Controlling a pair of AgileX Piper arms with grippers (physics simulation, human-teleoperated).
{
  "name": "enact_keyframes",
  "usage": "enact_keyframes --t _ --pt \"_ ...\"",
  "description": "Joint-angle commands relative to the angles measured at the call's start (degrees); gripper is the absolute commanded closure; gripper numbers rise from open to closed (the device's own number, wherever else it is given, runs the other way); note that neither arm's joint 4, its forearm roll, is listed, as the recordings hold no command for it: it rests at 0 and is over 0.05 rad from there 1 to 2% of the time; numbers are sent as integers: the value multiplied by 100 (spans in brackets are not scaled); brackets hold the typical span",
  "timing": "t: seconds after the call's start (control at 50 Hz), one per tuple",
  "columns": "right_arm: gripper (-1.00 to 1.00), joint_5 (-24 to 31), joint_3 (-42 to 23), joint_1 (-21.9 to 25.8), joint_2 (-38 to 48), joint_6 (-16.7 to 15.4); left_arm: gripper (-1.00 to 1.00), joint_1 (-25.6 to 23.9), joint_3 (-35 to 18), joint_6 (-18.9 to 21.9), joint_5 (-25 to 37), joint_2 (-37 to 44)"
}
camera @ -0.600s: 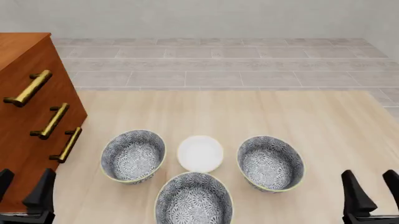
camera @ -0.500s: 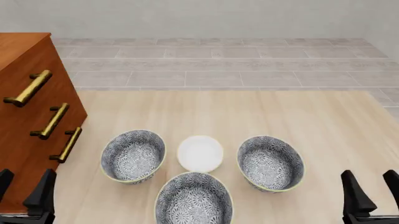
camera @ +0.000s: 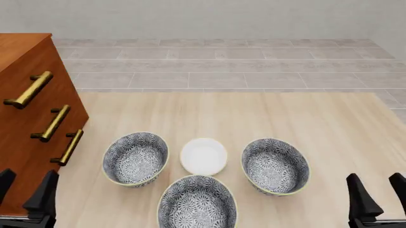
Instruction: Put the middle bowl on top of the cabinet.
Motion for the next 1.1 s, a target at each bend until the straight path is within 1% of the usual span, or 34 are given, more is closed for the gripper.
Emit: enact_keyframes --t 0.02,0.1,0.14,0.26,0.34,0.38,0.46,0.56,0.66,0.7,0.72,0.76,0.78,0.86,0.94,0.98,1.04,1.1 --pt "-100 10 -1 9 -18 10 -100 -153 -73 53 -249 355" --pt "-100 9 3 15 -23 10 -100 -244 -180 140 -423 671" --pt "-100 12 0 16 -22 11 -100 -322 -308 229 -612 1056" --pt "-100 7 4 15 -20 23 -100 -555 -649 427 -631 1327" --pt "-100 11 8 14 -27 31 -100 -610 -816 423 -731 1627" --pt "-100 13 -10 12 -14 30 -100 -745 -900 432 -757 1744" --pt "-100 15 0 13 -24 26 -100 -974 -1126 508 -685 1897" --pt "-100 15 -6 3 -27 34 -100 -1242 -1558 660 -524 2149" --pt "-100 17 -15 -1 -24 37 -100 -1486 -1829 803 -490 2380" --pt "-100 8 -2 -3 -26 46 -100 -1647 -2015 822 -425 2475" --pt "-100 8 -1 -2 -26 46 -100 -1771 -2141 787 -382 2548" --pt "-100 15 -10 -6 -22 46 -100 -2036 -2382 853 -309 2671" --pt "-100 13 -9 -12 -24 47 -100 -2040 -2503 876 -274 2736" --pt "-100 2 -2 -43 -31 51 -100 -2388 -2907 884 -147 2979" --pt "-100 7 -12 -53 -33 50 -100 -2642 -3187 883 -70 3254" --pt "-100 4 -12 -54 -34 44 -100 -2725 -3325 891 -49 3369" --pt "-100 -5 -4 -57 -34 46 -100 -2872 -3562 746 43 3611" --pt "-100 0 -7 -44 -34 37 -100 -2992 -3779 746 109 3780"
